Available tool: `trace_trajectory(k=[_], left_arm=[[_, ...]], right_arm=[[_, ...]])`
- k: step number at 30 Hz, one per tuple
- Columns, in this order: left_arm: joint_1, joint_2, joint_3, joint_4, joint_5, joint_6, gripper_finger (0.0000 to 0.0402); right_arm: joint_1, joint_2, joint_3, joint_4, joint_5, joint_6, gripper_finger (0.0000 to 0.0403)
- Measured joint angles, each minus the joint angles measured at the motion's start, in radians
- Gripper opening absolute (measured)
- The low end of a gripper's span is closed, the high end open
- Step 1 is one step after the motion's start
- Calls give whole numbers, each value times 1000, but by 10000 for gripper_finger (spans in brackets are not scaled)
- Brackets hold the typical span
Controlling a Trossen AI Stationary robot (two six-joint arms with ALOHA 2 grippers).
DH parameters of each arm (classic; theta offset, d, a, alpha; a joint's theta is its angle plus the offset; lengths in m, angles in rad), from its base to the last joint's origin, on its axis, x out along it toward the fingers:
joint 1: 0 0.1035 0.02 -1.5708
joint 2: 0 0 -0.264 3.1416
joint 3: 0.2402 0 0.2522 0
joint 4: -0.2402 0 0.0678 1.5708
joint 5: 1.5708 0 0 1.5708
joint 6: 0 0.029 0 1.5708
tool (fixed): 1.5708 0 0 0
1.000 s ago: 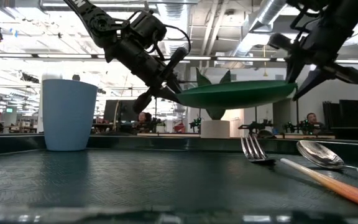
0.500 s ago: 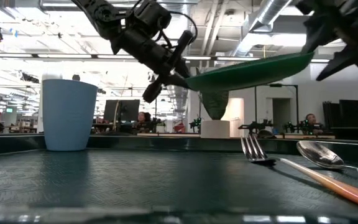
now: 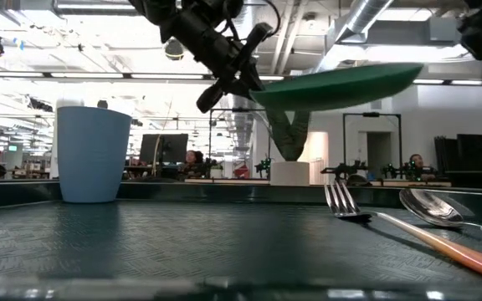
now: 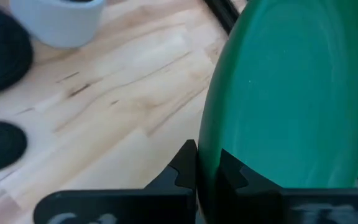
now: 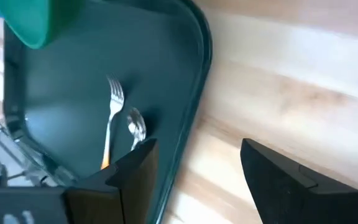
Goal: Pick and place plate/cup/fork/spoon on tray
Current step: Put the green plate on the bottom left of the serving tray
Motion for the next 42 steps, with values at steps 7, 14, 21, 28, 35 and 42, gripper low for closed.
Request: trace_trajectory(k=[7, 14, 21, 28, 35, 42], left_arm=[[-22, 1, 98, -130, 4, 25, 0], [-147, -27, 275, -413, -17, 7, 0], [-418, -61, 409, -696, -185, -246, 0], [-722, -75, 409, -824, -408, -782, 0], [-949, -50, 408, -1009, -511, -1277, 0], [-1072, -32, 334, -1054, -396, -1491, 0]], right_arm=[[63, 43, 0, -32, 4, 96, 255], [93, 77, 0, -48, 4, 54, 255], [151, 112, 1, -49, 4, 52, 255], [191, 123, 1, -47, 3, 52, 255], [193, 123, 1, -48, 3, 48, 255], [191, 122, 1, -35, 3, 10, 255]])
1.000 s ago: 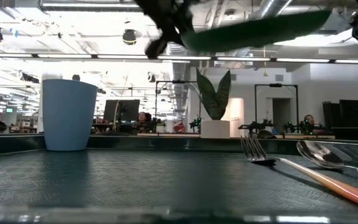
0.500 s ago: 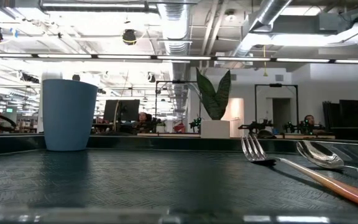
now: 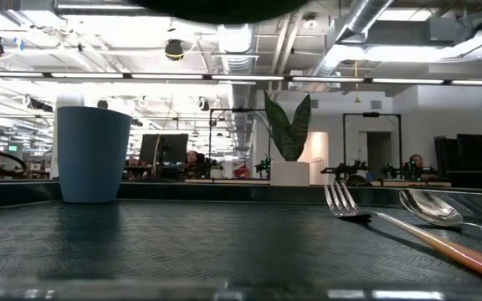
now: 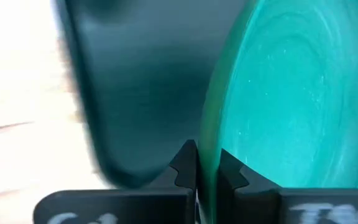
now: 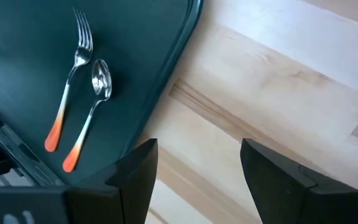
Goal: Pick and place plate/cup/fork/spoon on tray
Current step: Put the green plate on the bottom left of the serving tray
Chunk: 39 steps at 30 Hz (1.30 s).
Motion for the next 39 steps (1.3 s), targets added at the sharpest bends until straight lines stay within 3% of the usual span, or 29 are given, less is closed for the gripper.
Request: trace_trajectory(k=[6, 14, 22, 39], left_arm=[[-62, -3, -94, -7, 99, -50, 0], [-92, -6, -196, 46, 98, -57, 0], [-95, -6, -331, 209, 83, -51, 0], [-59, -7, -452, 298, 61, -40, 0]], right_arm=[[0, 0, 0, -1, 0, -2, 255], [-6, 0, 0, 2, 0, -2, 255], [-42, 0, 0, -5, 1, -3, 255], [-53, 0, 0, -5, 1, -3, 255]])
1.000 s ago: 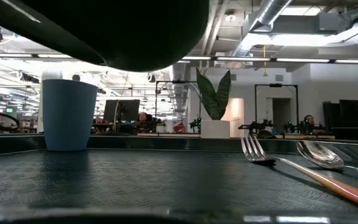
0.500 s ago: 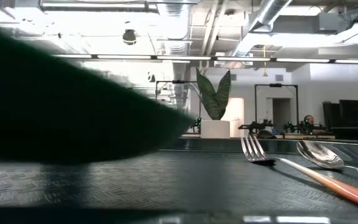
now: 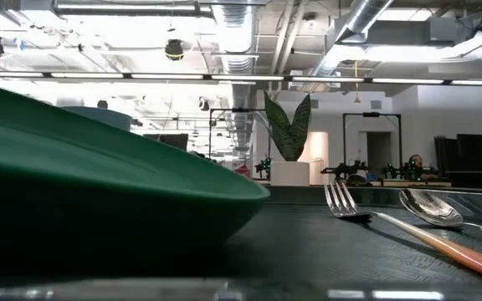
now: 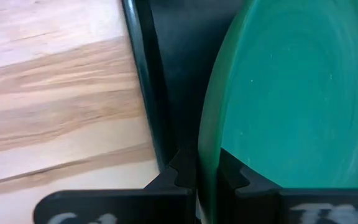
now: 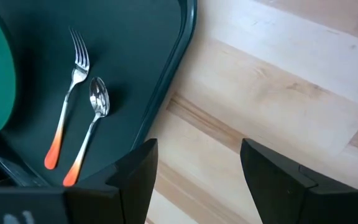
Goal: Pick and place plate/cup/fork/spoon on tray
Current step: Put the green plate on the bottom left of the serving tray
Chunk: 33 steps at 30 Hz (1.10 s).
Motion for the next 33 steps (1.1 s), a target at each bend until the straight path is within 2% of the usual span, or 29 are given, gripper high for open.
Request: trace_trajectory(k=[4, 21, 28, 33], left_arm=[[1, 0, -27, 53, 7, 22, 0], [29, -1, -84, 64, 4, 29, 4], [29, 2, -86, 4, 93, 31, 76], [33, 2, -86, 8, 89, 28, 117]], right_arm=[[0, 0, 0, 0, 0, -2, 255], [0, 0, 0, -1, 0, -10, 255], [0, 0, 0, -1, 0, -10, 255], [0, 0, 0, -1, 0, -26, 255]])
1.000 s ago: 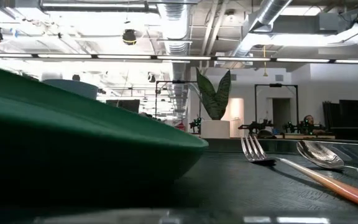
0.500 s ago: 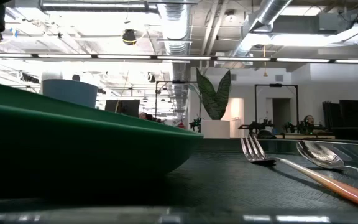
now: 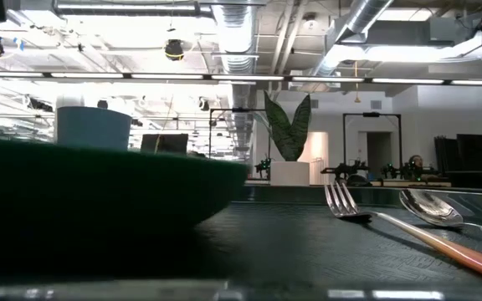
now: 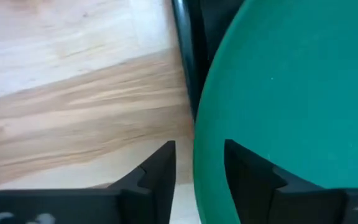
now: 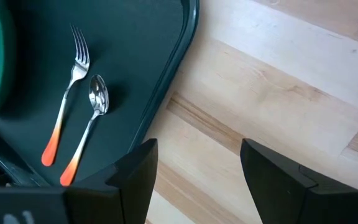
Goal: Pick and place plate/cup/fork/spoon on tray
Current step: Put the green plate on the bottom left of the serving tray, then return to Home Position
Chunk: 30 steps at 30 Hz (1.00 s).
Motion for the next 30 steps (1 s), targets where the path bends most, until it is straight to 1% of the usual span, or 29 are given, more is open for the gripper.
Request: trace_trajectory(k=[4, 10, 15, 18, 22, 25, 26, 28, 30], left_arm=[[15, 0, 0, 19, -8, 14, 129], [36, 0, 0, 28, 13, 78, 128], [26, -3, 0, 15, 27, 51, 130], [13, -28, 1, 15, 12, 35, 130], [-3, -92, 1, -8, -19, 16, 130], [-7, -161, 1, -27, -51, 29, 129], [-7, -190, 1, -31, -79, 49, 129], [-6, -253, 2, -23, -165, 114, 129], [-2, -318, 10, -20, -257, 211, 129]], right_arm=[[0, 0, 0, 0, 0, -1, 255], [0, 0, 0, 0, 0, 0, 255], [0, 0, 0, 5, 0, -6, 255], [0, 0, 0, 28, 1, -28, 255], [-10, -1, 0, 76, 21, -82, 255], [-40, -25, 0, 145, 25, -192, 255], [-55, -39, 0, 176, 26, -243, 255], [-91, -79, 0, 259, 27, -369, 255], [-135, -127, 0, 374, 29, -525, 255]])
